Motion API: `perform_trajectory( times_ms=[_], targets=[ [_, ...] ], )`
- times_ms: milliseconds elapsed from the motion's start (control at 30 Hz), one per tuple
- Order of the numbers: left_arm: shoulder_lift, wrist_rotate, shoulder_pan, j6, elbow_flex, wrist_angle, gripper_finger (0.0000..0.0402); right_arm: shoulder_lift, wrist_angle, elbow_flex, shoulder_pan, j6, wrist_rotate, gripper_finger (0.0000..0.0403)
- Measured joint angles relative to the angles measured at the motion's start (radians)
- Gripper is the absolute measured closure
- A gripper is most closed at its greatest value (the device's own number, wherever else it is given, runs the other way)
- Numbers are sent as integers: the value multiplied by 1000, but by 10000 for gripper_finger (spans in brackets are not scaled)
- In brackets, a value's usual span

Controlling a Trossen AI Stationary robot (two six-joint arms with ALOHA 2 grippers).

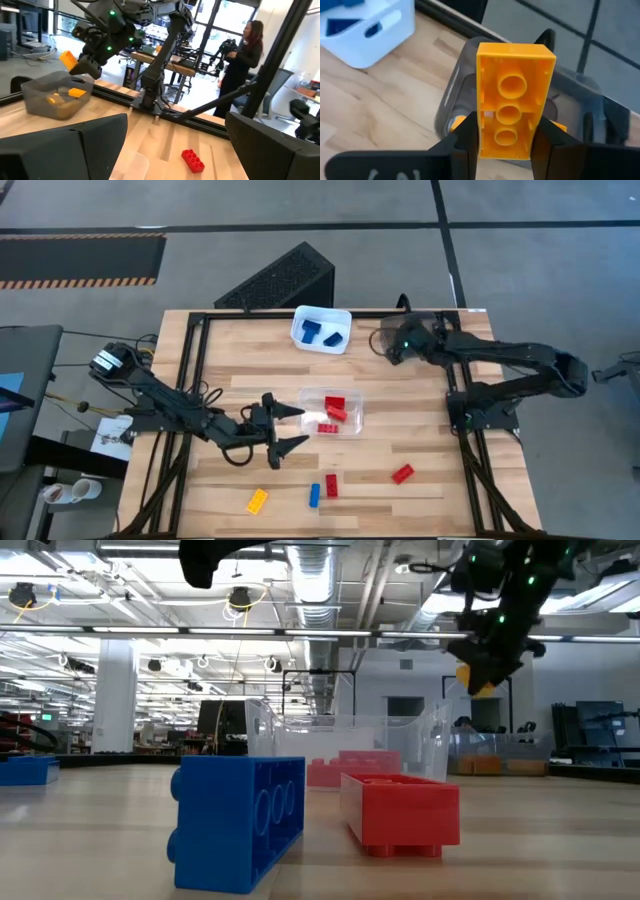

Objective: Sort & place blocks by color
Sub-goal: Put the top yellow block into the black bin, then put the top blue block into the white bin

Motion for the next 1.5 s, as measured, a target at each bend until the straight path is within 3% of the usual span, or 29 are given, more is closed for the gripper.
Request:
perform_trajectory(
  times_ms=[133, 300, 467, 600, 767, 967, 1100, 1267, 1500],
  targets=[
    [0, 1, 0, -10, 0, -10, 77, 6, 94, -42, -135, -97, -126, 265],
    [0, 8, 0, -18, -1, -35, 77, 5, 135, -65, -230, -132, -162, 142],
    [0, 7, 0, -38, -1, -60, 77, -14, 117, -65, -261, -158, -224, 62],
    [0, 8, -1, -42, -1, -71, 77, -63, 117, -65, -224, -154, -314, 43],
    [-33, 31, -13, -38, -1, -200, 77, -174, 133, -65, -61, -158, -455, 58],
    [-172, 99, 11, -336, 16, -719, 77, -270, 136, -65, 227, -37, -470, 82],
    [-214, 163, 10, -528, 47, -1051, 77, -274, 230, -87, 457, 39, -358, 86],
    [-214, 309, -7, -690, 57, -1332, 77, -222, 420, -132, 699, 50, -210, 86],
    [-214, 444, -9, -920, 57, -1692, 77, -110, 555, -140, 867, 37, -48, 86]
  ],
)
